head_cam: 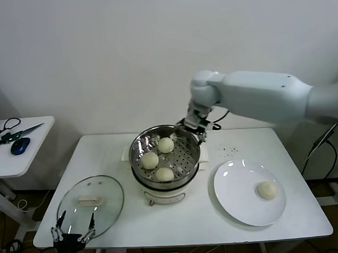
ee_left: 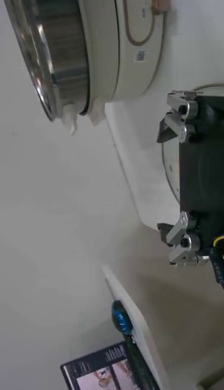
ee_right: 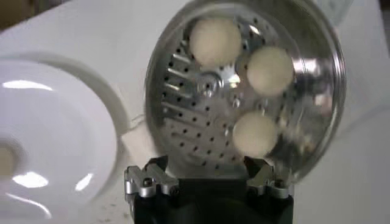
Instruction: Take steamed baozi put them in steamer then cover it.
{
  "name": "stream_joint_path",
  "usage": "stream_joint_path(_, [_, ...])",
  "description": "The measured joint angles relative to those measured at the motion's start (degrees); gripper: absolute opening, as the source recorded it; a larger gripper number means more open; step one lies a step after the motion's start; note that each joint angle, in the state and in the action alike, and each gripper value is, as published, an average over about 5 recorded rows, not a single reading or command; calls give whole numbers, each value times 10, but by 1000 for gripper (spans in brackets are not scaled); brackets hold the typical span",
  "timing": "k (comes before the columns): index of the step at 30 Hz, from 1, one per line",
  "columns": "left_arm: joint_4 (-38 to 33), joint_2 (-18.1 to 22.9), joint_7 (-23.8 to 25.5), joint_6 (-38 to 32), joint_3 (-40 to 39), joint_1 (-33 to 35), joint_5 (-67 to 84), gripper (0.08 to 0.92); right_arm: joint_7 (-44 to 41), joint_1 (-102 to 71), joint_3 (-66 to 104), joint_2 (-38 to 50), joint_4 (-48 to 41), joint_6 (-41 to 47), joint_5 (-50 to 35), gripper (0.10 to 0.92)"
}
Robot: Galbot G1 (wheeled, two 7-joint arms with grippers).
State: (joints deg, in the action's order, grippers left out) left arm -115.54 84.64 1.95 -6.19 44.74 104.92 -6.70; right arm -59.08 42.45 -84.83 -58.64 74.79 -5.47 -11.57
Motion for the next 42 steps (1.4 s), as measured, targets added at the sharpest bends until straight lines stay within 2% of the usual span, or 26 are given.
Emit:
stream_joint_path(8, [-4,-1,1,1,3,1,-2,823,-3,-83,49,132,11,88,-9,823])
stream_joint_path(18, [-1,5,0,5,3,-2,-11,823,-17,-250,170,242,3,127,43,823])
stream_joint_path(28, [4,9,0,5,1,-1,-18,823,-23,-371,261,273,-23,139,98,823])
stream_joint_path(42, [9,12,0,3,1,2,-21,823,-25,-429,306,266,-58,141,139,823])
